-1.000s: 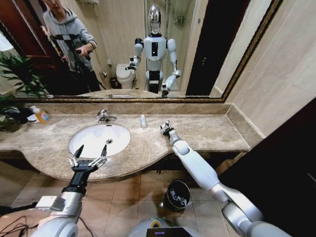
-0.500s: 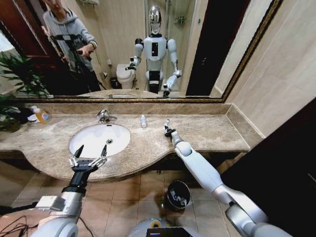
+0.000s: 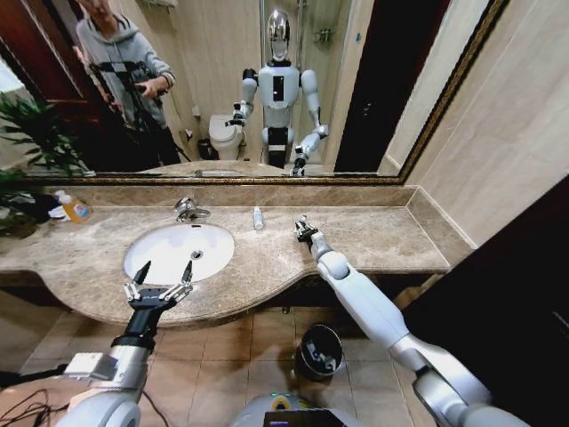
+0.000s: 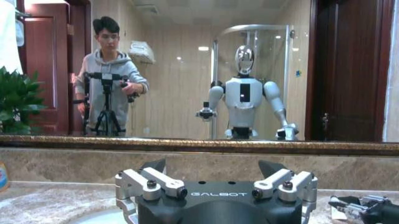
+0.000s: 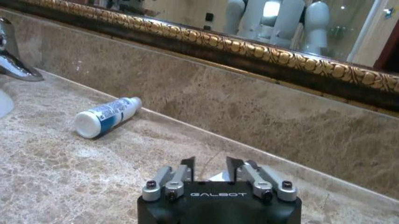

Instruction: Pick up the trash from the sink and place it in the trash bin.

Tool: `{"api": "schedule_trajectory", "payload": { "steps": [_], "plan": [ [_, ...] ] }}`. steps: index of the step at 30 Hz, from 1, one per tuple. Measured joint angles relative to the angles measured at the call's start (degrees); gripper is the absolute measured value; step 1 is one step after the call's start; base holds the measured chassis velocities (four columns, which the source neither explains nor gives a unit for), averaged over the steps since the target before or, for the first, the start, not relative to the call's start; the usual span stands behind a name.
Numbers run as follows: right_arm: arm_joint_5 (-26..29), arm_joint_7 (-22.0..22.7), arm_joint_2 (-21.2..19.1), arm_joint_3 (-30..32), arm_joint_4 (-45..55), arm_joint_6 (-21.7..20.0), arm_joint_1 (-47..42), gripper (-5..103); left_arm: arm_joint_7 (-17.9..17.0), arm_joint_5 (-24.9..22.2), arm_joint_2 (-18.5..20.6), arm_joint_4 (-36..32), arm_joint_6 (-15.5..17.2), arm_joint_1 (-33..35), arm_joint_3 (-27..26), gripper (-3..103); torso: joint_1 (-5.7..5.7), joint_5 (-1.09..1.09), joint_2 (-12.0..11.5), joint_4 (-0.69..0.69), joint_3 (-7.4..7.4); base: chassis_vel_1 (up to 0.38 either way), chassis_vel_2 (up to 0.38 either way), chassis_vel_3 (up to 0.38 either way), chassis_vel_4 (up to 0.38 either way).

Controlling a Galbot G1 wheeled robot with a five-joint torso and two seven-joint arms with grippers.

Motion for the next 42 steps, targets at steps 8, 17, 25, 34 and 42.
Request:
{"api": "schedule_trajectory", "payload": {
  "steps": [8,17,25,34,42],
  "plan": [
    [1.25,0.65,1.03,-0.41,-2.45,-1.34,1.16,69,0.00,0.00,0.00,0.00,0.00,0.00,0.00,100,0.00,0.00,0.00,0.00,0.00,0.000,0.000,0.000,0.000],
    [1.21,1.14,1.37,-0.64,-4.68,-1.34,1.83,98,0.00,0.00,0.00,0.00,0.00,0.00,0.00,100,0.00,0.00,0.00,0.00,-0.01,0.000,0.000,0.000,0.000],
    [1.43,0.71,1.05,-0.35,-4.82,-1.16,1.67,89,0.00,0.00,0.00,0.00,0.00,0.00,0.00,100,0.00,0.00,0.02,0.01,-0.01,0.000,0.000,0.000,0.000],
    [4.04,0.13,0.83,0.15,-4.58,-1.20,1.10,57,0.00,0.00,0.00,0.00,0.00,0.00,0.00,100,-0.01,0.00,0.02,0.01,-0.02,0.000,0.000,0.000,0.000],
    [7.55,-0.18,0.59,0.41,-4.40,-1.74,0.94,19,0.00,0.00,0.00,0.00,0.00,0.00,0.00,100,-0.01,0.00,0.02,0.01,-0.01,0.000,0.000,0.000,0.000]
  ]
}}
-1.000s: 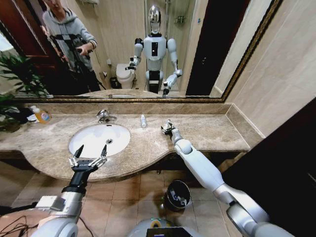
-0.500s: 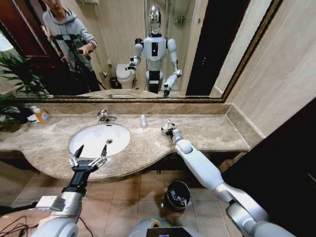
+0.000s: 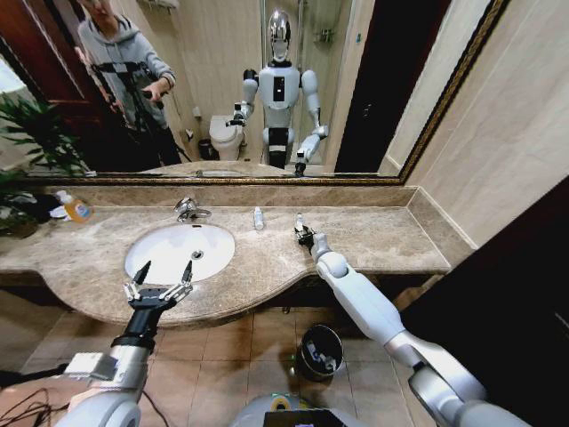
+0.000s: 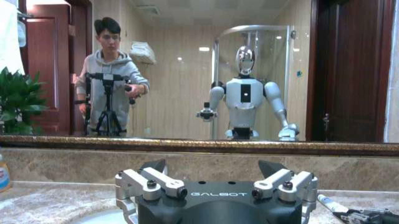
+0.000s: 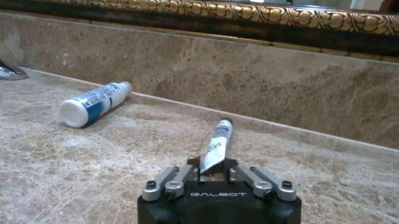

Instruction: Pick up the trash from the sink and place it in the trash bin.

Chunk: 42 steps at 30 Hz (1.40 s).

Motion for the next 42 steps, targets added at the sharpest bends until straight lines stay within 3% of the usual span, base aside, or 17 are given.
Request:
{"api": "schedule_trajectory", "payload": {
  "steps": [3,5,9,20,29,37,40,42],
  "plan": [
    [0.09,-0.03,-0.16,0.21,0.02,0.02,-0.03,14,0.00,0.00,0.00,0.00,0.00,0.00,0.00,100,0.00,0.00,0.00,0.00,0.00,0.000,0.000,0.000,0.000],
    [0.12,-0.03,-0.29,0.41,0.05,0.15,-0.12,4,0.00,0.00,0.00,0.00,0.00,0.00,0.00,100,0.00,0.00,0.00,0.00,0.01,0.000,0.000,0.000,0.000],
    [0.17,-0.03,-0.40,0.77,0.20,0.51,-0.41,1,0.00,0.00,0.00,0.00,0.00,0.00,0.00,100,0.00,0.00,0.00,0.00,0.01,0.000,0.000,0.000,0.000],
    [2.22,-0.44,-1.90,4.02,4.75,1.46,-3.02,0,0.00,0.00,0.00,0.00,0.00,0.00,0.00,100,0.01,0.00,-0.02,-0.01,0.02,0.000,0.000,0.000,0.000],
    [4.66,-2.09,-6.16,10.36,16.53,1.97,-9.93,0,0.00,0.00,0.00,0.00,0.00,0.00,0.00,100,0.01,0.01,-0.01,0.00,0.01,0.000,0.000,0.000,0.000],
    [4.06,-6.63,-10.57,20.87,24.54,6.70,-22.24,0,0.00,0.00,0.00,0.00,0.00,0.00,0.00,100,0.00,0.02,-0.01,-0.01,0.00,0.000,0.000,0.000,0.000],
    [4.09,-8.52,-12.22,24.28,26.45,10.03,-26.56,0,0.01,0.00,0.00,0.00,0.00,0.00,0.00,100,0.00,0.03,-0.01,-0.02,0.00,0.000,0.000,0.000,0.000],
    [4.25,-10.26,-13.62,26.59,27.93,15.56,-30.83,0,0.00,0.00,0.00,0.00,0.00,0.00,0.00,100,0.00,0.01,0.00,-0.03,0.00,0.000,0.000,0.000,0.000]
  ]
}}
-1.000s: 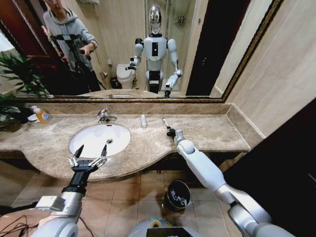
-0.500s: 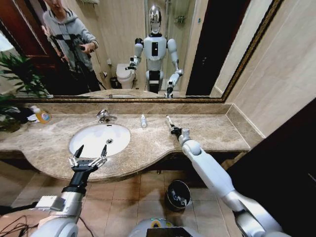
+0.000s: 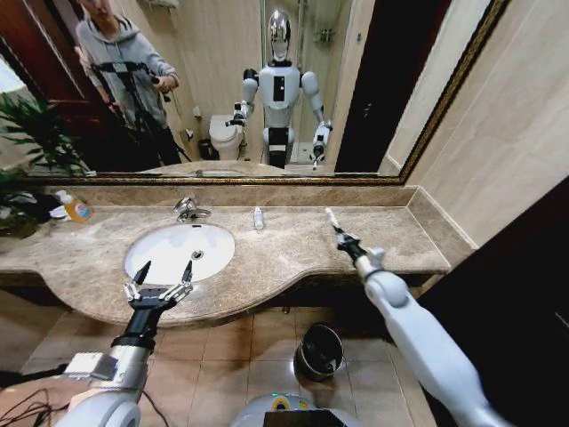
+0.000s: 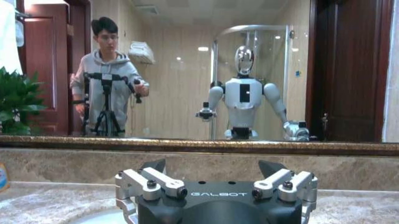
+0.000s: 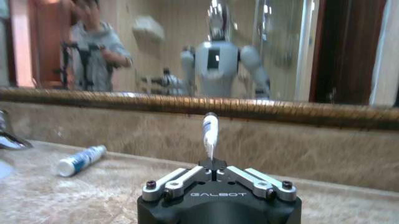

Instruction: Pick up the trash from the sink and place it in the trash bin.

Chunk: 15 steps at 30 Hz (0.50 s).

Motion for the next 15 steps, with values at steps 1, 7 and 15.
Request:
{"api": "schedule_trajectory", "payload": {
  "steps": [1,7,15],
  "plan": [
    [0.23,-1.00,-0.34,1.85,1.27,4.10,-3.83,0,0.00,0.00,-0.01,0.00,0.00,0.00,0.00,100,0.00,0.02,0.00,0.03,0.00,0.000,0.000,0.000,0.000],
    [2.52,-6.43,1.77,7.07,4.14,14.95,-15.08,0,0.00,0.00,0.00,0.00,0.00,0.00,0.00,100,0.00,0.01,0.00,0.01,0.00,0.000,0.000,0.000,0.000],
    [1.08,-12.14,9.78,9.57,6.04,29.73,-28.03,0,-0.01,0.00,-0.01,0.00,0.00,0.00,-0.01,100,0.00,-0.02,0.00,0.02,0.00,0.000,0.000,0.000,0.000]
  ]
}}
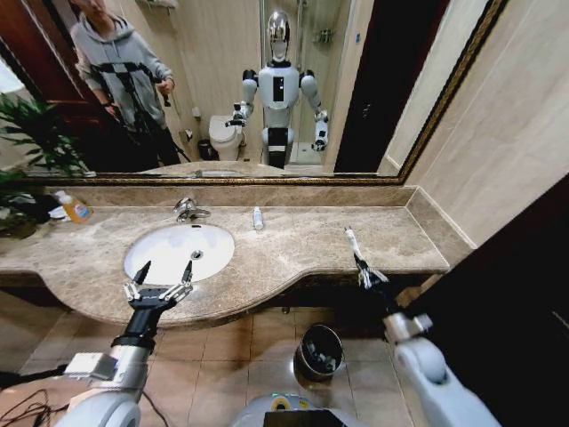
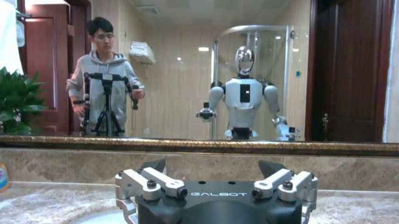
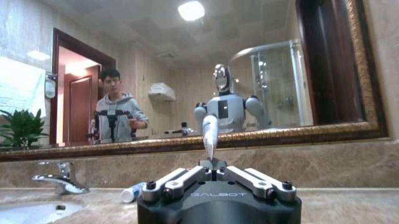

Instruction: Pick up the trash from the sink and place it in the trash bin.

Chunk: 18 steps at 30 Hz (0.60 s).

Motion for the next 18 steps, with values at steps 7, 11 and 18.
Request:
{"api": "schedule_trajectory", "payload": {
  "steps": [7,11,18],
  "plan": [
    [-1.97,-2.88,3.16,-0.53,-6.62,7.68,-8.59,0,0.01,0.00,0.00,0.00,0.00,0.00,0.01,100,0.00,-0.02,0.00,-0.01,0.00,0.000,0.000,0.000,0.000],
    [-3.57,-4.04,3.33,-1.22,-12.51,10.22,-10.74,0,0.00,0.00,0.00,0.00,0.00,0.00,0.01,100,0.00,0.00,0.00,0.00,0.00,0.000,0.000,0.000,0.000],
    [-15.55,-3.35,4.54,-3.90,-26.27,8.88,-9.54,0,0.01,0.00,0.00,0.00,0.00,0.00,0.01,100,0.00,0.01,0.00,-0.01,0.01,0.000,0.000,0.000,0.000]
  ]
}}
